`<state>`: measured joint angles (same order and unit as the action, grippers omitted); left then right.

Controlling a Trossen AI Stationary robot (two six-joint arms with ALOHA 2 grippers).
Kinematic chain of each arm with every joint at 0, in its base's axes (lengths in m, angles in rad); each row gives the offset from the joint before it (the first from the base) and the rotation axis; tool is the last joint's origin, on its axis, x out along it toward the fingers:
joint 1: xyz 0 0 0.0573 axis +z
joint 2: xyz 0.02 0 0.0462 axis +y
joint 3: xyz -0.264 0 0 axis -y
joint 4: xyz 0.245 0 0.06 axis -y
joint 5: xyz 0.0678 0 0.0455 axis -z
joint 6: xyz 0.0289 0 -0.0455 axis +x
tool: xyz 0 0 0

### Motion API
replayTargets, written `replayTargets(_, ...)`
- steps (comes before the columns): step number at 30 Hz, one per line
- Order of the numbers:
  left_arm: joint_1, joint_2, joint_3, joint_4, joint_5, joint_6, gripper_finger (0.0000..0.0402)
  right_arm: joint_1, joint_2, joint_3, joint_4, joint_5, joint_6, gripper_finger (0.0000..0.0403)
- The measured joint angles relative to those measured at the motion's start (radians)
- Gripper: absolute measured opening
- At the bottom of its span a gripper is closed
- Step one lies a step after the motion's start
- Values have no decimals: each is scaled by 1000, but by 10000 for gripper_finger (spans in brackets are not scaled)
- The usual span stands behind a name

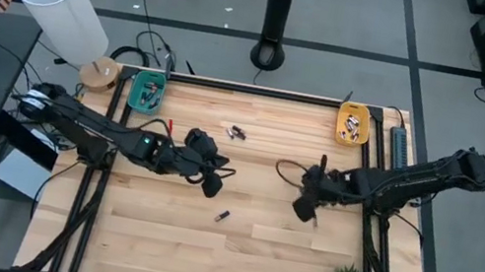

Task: Sort batteries
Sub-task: Put the black battery into the blue bin

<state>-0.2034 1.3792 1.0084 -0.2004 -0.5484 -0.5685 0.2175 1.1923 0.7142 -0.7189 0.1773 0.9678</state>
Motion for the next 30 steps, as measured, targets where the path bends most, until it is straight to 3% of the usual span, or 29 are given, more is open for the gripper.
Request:
replayTargets(7,39,10,0,331,14,-53,54,-39,-1,158,187,88,-246,42)
replayTargets(13,71,9,1,515,4,29,123,-64,-1,246,382,123,-393,43)
replayTargets(17,94,8,1,649,93,146,156,-74,0,256,567,122,-451,43)
replayTargets(22,130,8,1,743,179,220,163,-91,0,256,696,122,-492,43)
replayTargets(30,194,41,2,790,274,120,163,-127,0,256,741,113,-535,43)
